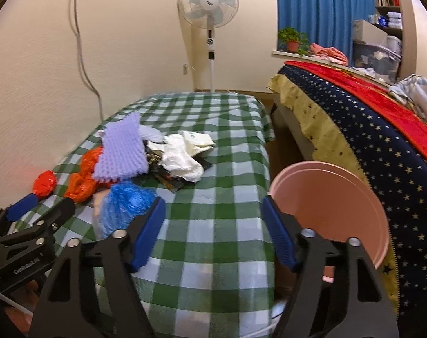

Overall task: Collect trash
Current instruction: 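Grasp the blue plastic bag with the right gripper while the left grasps the orange bag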

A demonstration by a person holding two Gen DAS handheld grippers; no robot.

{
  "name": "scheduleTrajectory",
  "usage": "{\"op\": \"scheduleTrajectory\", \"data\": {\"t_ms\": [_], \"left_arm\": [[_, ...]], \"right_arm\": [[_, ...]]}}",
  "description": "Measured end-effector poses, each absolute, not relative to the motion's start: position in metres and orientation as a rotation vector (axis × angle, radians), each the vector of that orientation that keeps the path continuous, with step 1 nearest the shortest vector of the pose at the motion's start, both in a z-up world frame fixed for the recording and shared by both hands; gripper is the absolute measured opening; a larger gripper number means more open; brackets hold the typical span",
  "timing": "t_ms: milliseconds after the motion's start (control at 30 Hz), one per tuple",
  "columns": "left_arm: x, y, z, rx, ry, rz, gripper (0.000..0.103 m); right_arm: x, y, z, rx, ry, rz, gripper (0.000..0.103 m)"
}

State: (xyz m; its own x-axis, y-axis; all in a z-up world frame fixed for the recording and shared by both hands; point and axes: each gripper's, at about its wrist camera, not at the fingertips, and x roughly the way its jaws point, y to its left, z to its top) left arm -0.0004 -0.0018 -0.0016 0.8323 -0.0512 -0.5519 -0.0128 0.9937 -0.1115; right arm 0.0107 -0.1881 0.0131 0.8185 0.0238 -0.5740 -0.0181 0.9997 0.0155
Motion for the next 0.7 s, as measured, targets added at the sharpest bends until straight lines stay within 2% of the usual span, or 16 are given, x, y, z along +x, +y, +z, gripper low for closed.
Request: {"op": "scheduleTrajectory", "data": {"t_ms": [367, 600, 700], "left_arm": [[0.016, 0.022, -0.008, -0.162, 0.620, 0.050, 0.071], [0.036, 0.040, -0.015, -0.202, 0.643, 0.102, 0.070], [0.045, 0.047, -0.019, -0.219, 0.655, 0.113, 0.063]], "right_arm": [[0.029, -0.168, 0.000, 0.093, 0.640, 0.193, 0.064], [0.041, -0.145, -0.015, 0.095, 0.693, 0.311, 0.069], [0.046, -0.136, -0.019, 0.074, 0.707, 0.337, 0.070]]}}
